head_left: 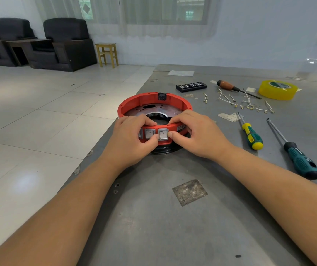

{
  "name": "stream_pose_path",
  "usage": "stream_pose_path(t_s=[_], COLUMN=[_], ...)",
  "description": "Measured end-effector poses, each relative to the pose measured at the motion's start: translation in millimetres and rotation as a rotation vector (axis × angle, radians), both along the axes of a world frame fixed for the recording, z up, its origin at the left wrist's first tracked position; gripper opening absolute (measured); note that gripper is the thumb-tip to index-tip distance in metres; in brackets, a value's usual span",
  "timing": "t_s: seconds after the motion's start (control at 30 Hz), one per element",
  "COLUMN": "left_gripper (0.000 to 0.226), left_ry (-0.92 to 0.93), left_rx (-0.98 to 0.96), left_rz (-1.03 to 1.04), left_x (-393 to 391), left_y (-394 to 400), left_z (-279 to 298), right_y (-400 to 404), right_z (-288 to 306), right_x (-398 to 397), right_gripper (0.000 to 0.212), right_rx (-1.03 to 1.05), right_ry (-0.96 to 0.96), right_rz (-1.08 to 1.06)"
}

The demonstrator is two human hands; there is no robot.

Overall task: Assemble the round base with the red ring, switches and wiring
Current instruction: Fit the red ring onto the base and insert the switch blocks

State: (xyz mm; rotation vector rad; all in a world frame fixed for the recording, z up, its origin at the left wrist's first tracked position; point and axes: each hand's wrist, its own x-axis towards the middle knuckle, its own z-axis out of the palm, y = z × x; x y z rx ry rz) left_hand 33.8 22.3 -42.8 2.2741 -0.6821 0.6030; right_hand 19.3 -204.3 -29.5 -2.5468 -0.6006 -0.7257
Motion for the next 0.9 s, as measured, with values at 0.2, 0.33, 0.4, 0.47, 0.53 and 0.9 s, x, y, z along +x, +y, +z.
stream_pose_path(t_s=[0.2,0.33,0.4,0.47,0.53,0.9], left_gripper=[0.033,0.028,0.029,0.037,0.041,0.042], left_ry=[-0.022,-0.048,-0.061,-0.056,-0.044,0.181], left_rx=[-0.013,-0.006,-0.003,-0.001,-0.021,0.021], left_rz=[0.003,-0.005,-0.03,-0.048,-0.027,-0.114], left_x=[1.4,3.2,3.6,3.8,4.4,11.4], left_y=[-1.9,-0.3,2.7,5.6,7.4,35.5], left_z=[0.2,-2.0,-2.7,-2.5,-0.5,13.4], right_y=[2.0,2.6,4.1,6.0,9.3,10.1], right_z=[-1.3,-5.9,-10.1,-11.0,-9.6,-5.1], right_x=[0.2,-1.3,-4.1,-6.8,-7.5,-0.4], right_gripper=[0.025,0.026,0.03,0.037,0.044,0.028], right_rx=[0.008,0.026,0.039,0.045,0.012,0.088], right_ry=[-0.014,-0.032,-0.038,-0.036,-0.051,0.051], right_rz=[-0.023,-0.018,-0.01,-0.02,-0.062,-0.063])
